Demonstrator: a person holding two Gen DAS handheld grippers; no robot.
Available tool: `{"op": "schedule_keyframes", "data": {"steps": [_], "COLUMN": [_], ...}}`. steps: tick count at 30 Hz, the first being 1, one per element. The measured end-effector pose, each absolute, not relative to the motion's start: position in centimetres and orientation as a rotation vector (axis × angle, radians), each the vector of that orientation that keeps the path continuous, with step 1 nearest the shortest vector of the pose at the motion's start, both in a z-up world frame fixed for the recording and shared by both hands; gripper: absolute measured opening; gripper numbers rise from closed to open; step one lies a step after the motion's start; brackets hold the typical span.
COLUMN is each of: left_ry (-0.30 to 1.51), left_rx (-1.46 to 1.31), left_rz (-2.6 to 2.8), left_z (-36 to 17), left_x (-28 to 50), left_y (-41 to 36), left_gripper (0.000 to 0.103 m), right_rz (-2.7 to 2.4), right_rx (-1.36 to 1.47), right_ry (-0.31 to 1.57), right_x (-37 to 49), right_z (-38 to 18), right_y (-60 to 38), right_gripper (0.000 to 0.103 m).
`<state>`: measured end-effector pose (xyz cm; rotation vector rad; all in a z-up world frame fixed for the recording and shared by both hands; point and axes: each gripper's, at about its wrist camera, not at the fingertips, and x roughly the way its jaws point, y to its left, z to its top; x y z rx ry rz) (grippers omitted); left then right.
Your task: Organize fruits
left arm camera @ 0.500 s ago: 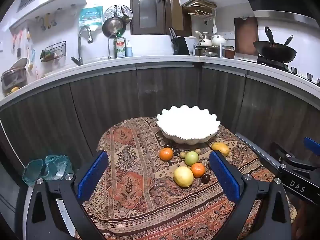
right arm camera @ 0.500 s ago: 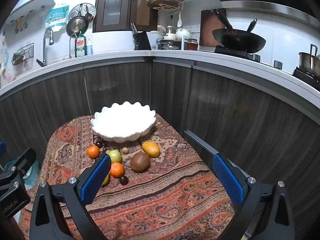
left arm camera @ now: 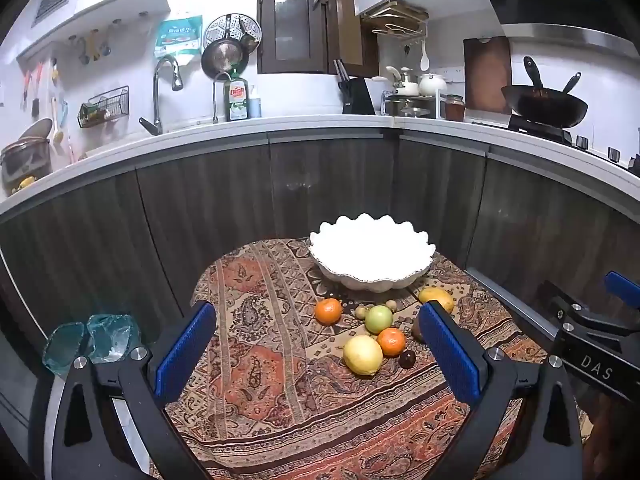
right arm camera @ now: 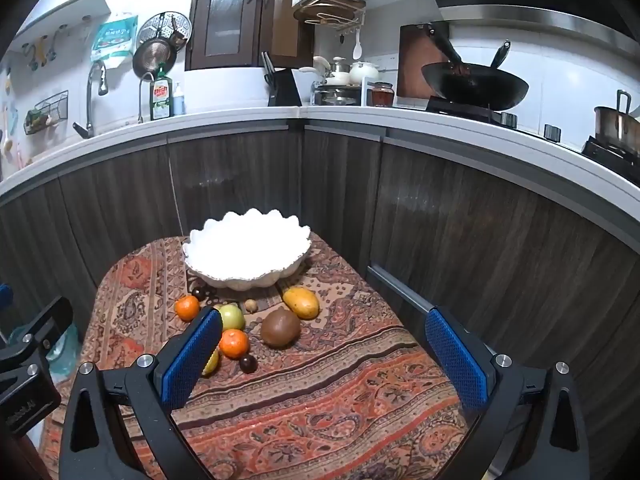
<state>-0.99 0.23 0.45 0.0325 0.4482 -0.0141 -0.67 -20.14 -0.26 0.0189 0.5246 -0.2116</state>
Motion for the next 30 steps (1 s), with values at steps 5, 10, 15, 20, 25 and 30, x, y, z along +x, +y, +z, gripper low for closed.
{"op": "schedule_keyframes", "data": {"steps": [5, 10, 15, 20, 25, 30], "left_ry": [0.447, 0.444, 0.448, 0.454, 0.455, 0.456], "left_rx": [0.034, 0.033, 0.034, 0.033, 0.033, 0.032], "left_rz": [-0.009, -0.014, -0.012, -0.015, -0.015, -0.016], "left_z": [0.58, 0.62, 0.57, 0.52, 0.53, 0.5], "left_x": [-0.9, -1.0, -1.01, -0.9, -0.79, -0.79], "left_y": [0.21, 0.24, 0.22, 0.25, 0.2, 0.2], "left_gripper": [0.103, 0.103, 0.103, 0.103, 0.103, 0.103], "right_rz": [-0.209, -0.207, -0.206, -0.203, -0.201, -0.2], "right_rx": [0.026, 0.028, 0.031, 0.032, 0.033, 0.034], "right_ry": [0.517, 0.5, 0.504, 0.506, 0.506, 0.506], "right_x": [-1.23, -1.51, -1.58, -1.58, -1.61, -1.58], "right_z": [-0.49, -0.38, -0.38, -0.3, -0.31, -0.25], "right_y": [-20.42, -20.46, -20.46, -20.45, -20.41, -20.42], "right_gripper": [0.103, 0.103, 0.103, 0.103, 0.103, 0.103]}}
